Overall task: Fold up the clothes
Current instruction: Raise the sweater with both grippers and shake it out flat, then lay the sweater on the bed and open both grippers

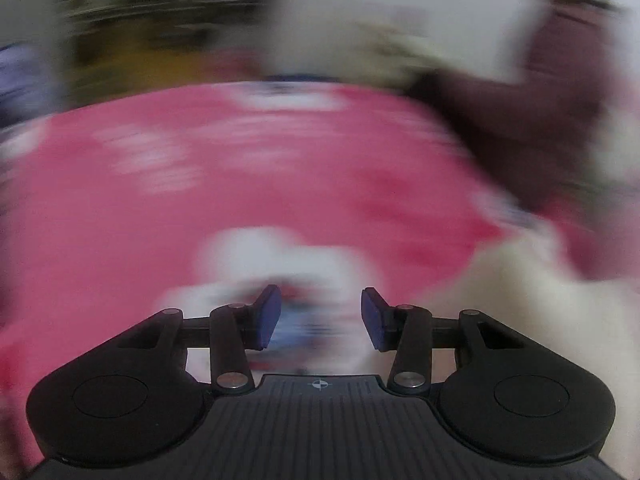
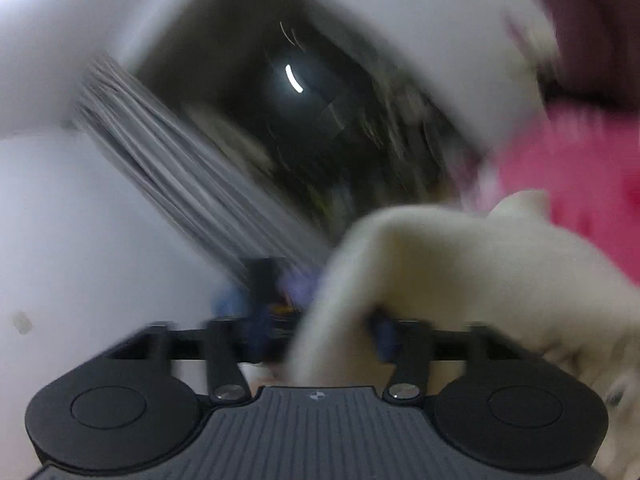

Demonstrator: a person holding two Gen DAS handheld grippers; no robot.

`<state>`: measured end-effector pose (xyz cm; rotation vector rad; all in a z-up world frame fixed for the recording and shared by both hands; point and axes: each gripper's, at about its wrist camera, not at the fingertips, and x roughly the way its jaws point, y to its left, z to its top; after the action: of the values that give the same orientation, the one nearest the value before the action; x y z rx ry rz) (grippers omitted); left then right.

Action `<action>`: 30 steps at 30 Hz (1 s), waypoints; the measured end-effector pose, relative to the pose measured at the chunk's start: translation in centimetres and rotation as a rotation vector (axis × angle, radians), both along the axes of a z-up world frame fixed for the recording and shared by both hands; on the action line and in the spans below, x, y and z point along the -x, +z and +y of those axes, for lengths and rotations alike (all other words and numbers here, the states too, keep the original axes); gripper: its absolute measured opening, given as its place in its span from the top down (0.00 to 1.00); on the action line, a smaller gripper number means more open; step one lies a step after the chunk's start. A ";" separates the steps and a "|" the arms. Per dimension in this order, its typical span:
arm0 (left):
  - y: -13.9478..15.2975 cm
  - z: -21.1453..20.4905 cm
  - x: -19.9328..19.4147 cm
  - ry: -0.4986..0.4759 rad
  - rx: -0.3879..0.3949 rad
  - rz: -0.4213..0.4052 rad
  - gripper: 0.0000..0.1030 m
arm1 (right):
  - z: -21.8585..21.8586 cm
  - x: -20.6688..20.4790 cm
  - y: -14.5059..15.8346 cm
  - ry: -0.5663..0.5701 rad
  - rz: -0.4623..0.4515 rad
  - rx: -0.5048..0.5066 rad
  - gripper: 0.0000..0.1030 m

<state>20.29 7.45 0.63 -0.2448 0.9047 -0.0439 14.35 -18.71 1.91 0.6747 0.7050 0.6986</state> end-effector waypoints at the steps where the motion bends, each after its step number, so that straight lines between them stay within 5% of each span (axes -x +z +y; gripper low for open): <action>1: -1.1 2.5 0.0 0.085 -0.031 0.025 0.57 | 0.5 -1.0 -1.6 0.007 0.049 0.036 0.32; 4: -1.9 8.9 2.9 0.205 0.062 0.022 0.57 | 0.2 -2.0 -5.8 0.004 0.131 0.077 0.32; 6: -1.9 9.1 5.1 0.214 0.105 0.015 0.57 | -1.9 -0.9 -6.9 -0.014 0.145 0.020 0.32; 10: -1.9 6.2 7.7 0.079 0.144 0.046 0.52 | -8.5 1.5 -5.4 -0.104 0.153 -0.065 0.31; 13: -2.5 3.5 11.0 -0.068 0.200 0.075 0.49 | -14.0 6.7 -4.3 -0.148 0.211 -0.210 0.31; 15: -2.7 0.9 13.2 -0.173 0.254 0.117 0.48 | -16.1 10.5 -4.0 -0.164 0.239 -0.216 0.31; 18: -4.0 -3.0 16.3 -0.333 0.314 0.200 0.48 | -15.8 14.8 -4.7 -0.131 0.279 -0.097 0.31; 22: -5.7 -7.9 20.8 -0.493 0.281 0.267 0.47 | -14.5 19.8 -5.8 -0.079 0.306 0.074 0.31; 30: -9.2 -11.6 21.1 -0.499 0.304 0.326 0.40 | -9.1 25.2 -9.8 -0.016 0.188 0.531 0.32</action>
<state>-0.79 -4.18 -8.53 -0.3088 1.2684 -0.6220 -10.87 -27.77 -7.89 0.2567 1.0098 0.4064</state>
